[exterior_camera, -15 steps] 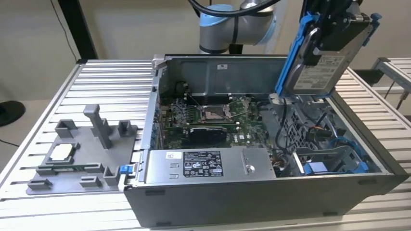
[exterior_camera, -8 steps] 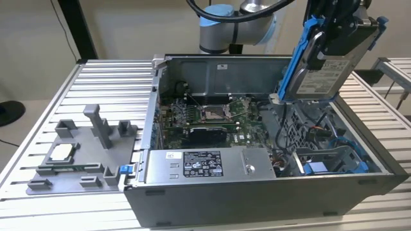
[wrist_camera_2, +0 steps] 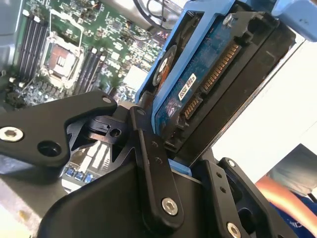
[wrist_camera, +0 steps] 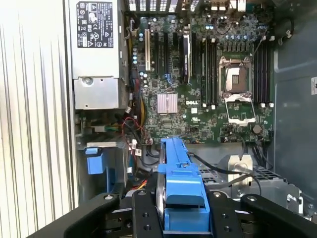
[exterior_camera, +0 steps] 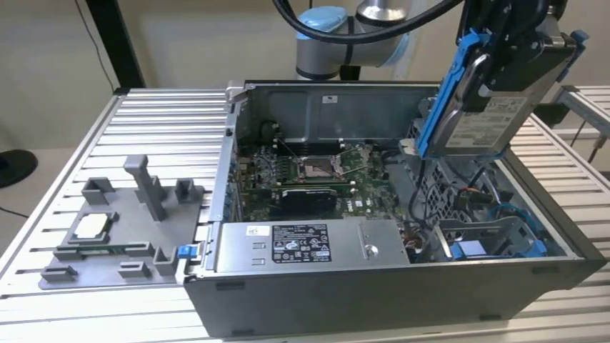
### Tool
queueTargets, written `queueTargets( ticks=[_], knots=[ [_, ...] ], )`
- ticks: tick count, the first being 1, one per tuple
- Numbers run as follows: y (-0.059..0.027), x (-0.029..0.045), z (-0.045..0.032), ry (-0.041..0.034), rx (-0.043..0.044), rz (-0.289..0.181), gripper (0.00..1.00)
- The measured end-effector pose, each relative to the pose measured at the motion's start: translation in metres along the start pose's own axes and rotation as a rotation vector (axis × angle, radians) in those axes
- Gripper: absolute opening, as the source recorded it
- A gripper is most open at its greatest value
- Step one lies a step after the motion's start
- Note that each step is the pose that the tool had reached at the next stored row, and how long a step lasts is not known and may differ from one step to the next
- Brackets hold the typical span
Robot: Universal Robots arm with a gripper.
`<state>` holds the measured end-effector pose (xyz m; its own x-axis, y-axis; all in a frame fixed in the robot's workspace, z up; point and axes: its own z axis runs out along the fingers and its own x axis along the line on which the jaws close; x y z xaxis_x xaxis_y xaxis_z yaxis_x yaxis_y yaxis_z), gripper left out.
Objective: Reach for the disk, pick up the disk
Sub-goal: 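Pick up the disk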
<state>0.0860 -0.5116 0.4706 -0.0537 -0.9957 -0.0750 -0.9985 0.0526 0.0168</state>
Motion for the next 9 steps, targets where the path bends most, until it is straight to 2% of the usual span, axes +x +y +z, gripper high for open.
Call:
queueTargets(
  ticks=[9],
  knots=[
    [-0.001,0.0174,-0.0011,-0.0001,0.0001,0.001,0.0]
  ],
)
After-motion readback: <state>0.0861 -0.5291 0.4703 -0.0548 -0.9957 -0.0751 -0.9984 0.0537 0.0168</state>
